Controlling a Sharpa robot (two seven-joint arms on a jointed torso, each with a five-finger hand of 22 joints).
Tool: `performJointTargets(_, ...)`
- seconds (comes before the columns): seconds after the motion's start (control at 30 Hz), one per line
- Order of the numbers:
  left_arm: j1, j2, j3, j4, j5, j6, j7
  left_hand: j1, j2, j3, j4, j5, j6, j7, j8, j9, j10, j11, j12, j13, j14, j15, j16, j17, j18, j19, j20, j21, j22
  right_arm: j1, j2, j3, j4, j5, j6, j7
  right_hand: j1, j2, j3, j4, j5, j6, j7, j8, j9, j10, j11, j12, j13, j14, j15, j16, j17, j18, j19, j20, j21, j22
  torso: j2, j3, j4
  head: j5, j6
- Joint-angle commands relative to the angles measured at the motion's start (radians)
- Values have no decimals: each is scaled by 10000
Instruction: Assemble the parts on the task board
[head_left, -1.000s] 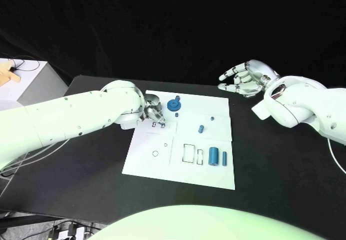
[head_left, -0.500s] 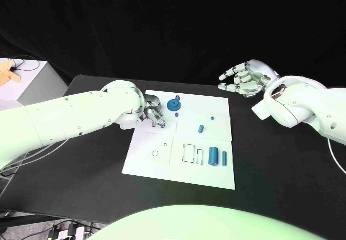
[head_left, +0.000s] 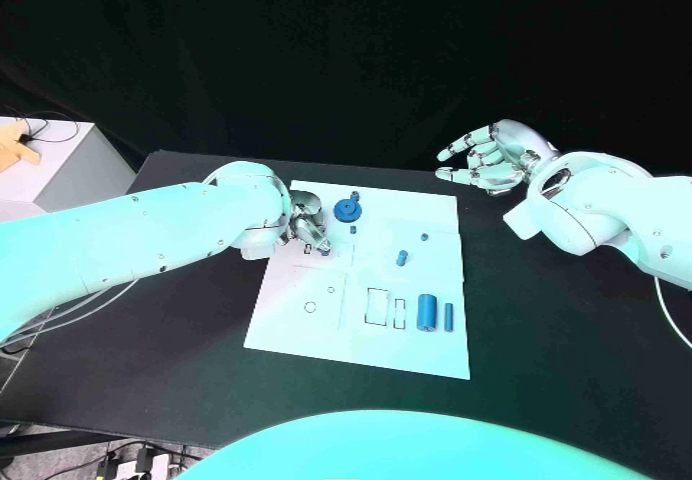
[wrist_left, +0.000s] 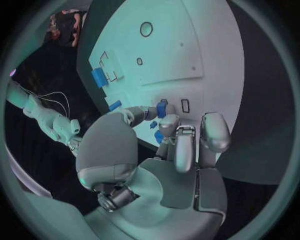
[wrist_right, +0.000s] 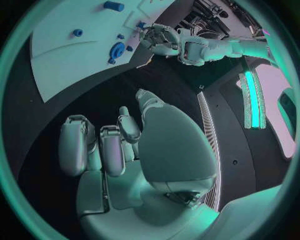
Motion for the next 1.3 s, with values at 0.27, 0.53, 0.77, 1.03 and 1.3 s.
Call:
performJointTargets(0.27,-3,39,-8,-2,-21,216,55,104,-36,2192,-2183,35,318,-217,28,1199,52,-9,-38,-36,900,-56,17,2205,-73,42,-13,38,12,-8,13,2,3,-121,94,55,-97,-1,45,14,-17,-48,11,53,4,-52,-26,-21,-6,481,-44,-62,818,192,1,-12,-37,673,-1,1,7,-15,1)
performJointTargets(0.53,-3,48,-12,-29,-37,313,48,105,-36,2196,-2182,31,317,-217,22,1199,39,-9,-57,-64,888,-57,1,2168,-69,31,-15,30,-10,-8,15,2,-4,-124,102,54,-97,-1,45,14,-17,-48,11,53,4,-52,-26,-21,-6,481,-44,-62,818,192,1,-12,-37,673,-2,3,3,-13,1)
performJointTargets(0.77,-3,76,-15,-63,-47,358,42,107,-35,2198,-2181,28,316,-216,18,1199,24,-8,-74,-93,885,-57,-2,2159,-65,22,-16,23,-27,-11,22,2,-7,-124,109,61,-97,-1,45,14,-17,-48,11,53,4,-52,-26,-21,-6,481,-44,-62,818,192,1,-12,-37,673,-2,0,3,-19,1)
performJointTargets(1.03,-20,128,-18,-119,-54,362,36,108,-32,2200,-2178,23,313,-214,12,1199,20,-7,-82,-100,877,-56,-12,2136,-64,17,-17,20,-35,-14,23,2,1,-125,111,64,-97,-1,45,14,-17,-48,11,53,4,-52,-26,-21,-6,481,-44,-62,818,192,1,-12,-37,673,3,4,4,-17,1)
performJointTargets(1.3,-37,253,-37,-174,-115,606,4,111,-28,2201,-2175,15,310,-212,4,1200,10,-5,-97,-119,877,-55,-13,2136,-64,13,-17,17,-41,-15,18,2,10,-126,114,66,-97,-1,45,14,-17,-48,11,53,4,-52,-26,-21,-6,481,-44,-62,818,192,1,-12,-37,673,10,7,-6,-30,1)
